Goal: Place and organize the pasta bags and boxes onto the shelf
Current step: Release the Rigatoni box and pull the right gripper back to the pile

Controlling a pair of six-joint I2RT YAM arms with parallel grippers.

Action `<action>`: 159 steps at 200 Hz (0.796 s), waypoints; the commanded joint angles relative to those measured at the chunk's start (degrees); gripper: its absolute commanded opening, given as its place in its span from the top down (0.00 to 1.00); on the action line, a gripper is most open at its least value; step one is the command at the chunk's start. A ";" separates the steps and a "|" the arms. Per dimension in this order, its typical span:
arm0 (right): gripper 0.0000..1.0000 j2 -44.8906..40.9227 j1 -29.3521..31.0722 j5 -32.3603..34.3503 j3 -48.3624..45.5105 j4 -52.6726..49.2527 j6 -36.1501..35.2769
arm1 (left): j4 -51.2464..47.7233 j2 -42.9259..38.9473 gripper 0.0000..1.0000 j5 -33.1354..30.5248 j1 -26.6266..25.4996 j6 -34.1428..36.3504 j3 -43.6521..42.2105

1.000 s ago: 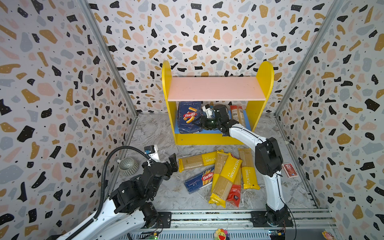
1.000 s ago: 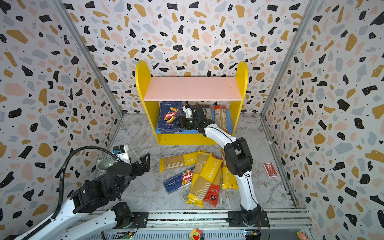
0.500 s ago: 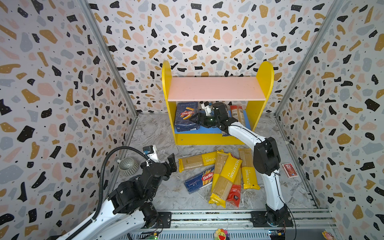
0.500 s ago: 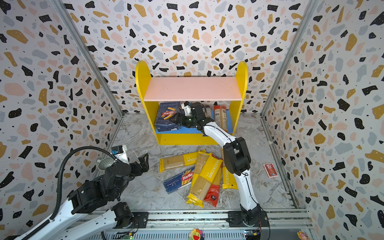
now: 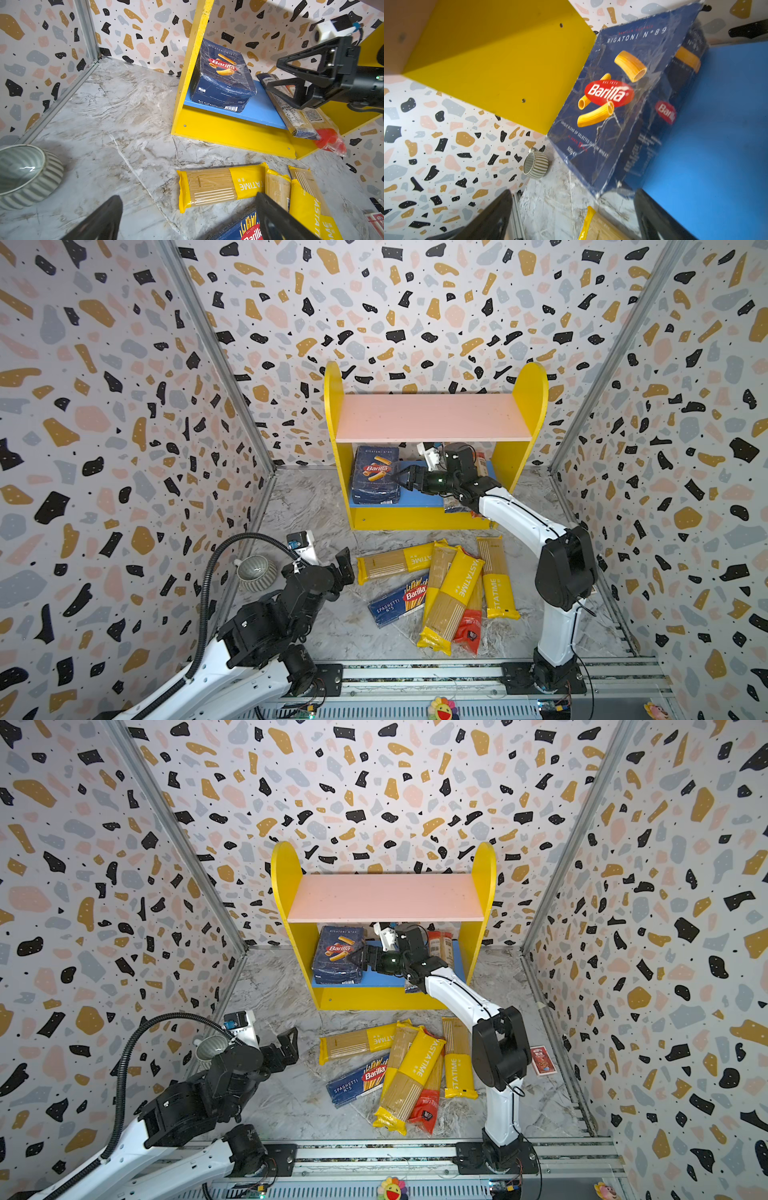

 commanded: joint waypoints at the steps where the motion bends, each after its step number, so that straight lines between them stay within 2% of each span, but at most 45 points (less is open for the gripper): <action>1: 0.09 -6.84 0.87 1.17 -6.26 -1.41 -2.25 | 2.35 0.18 0.01 0.83 -0.17 0.34 -1.58; 41: 0.09 -17.87 4.22 9.55 -23.00 -5.08 -5.35 | 5.95 2.31 0.01 4.74 -0.18 -0.19 -4.81; 93: 0.09 -32.11 7.87 20.16 -40.41 -12.04 -5.91 | 13.84 6.34 0.00 11.67 -0.19 -1.42 -9.35; 132: 0.09 -43.59 8.70 23.25 -50.28 -14.74 -2.72 | 19.01 11.15 0.00 15.52 -0.20 -1.42 -11.03; 159: 0.09 -48.60 9.46 26.65 -53.53 -19.17 -1.09 | 22.97 13.88 0.01 18.97 -0.84 -2.20 -13.78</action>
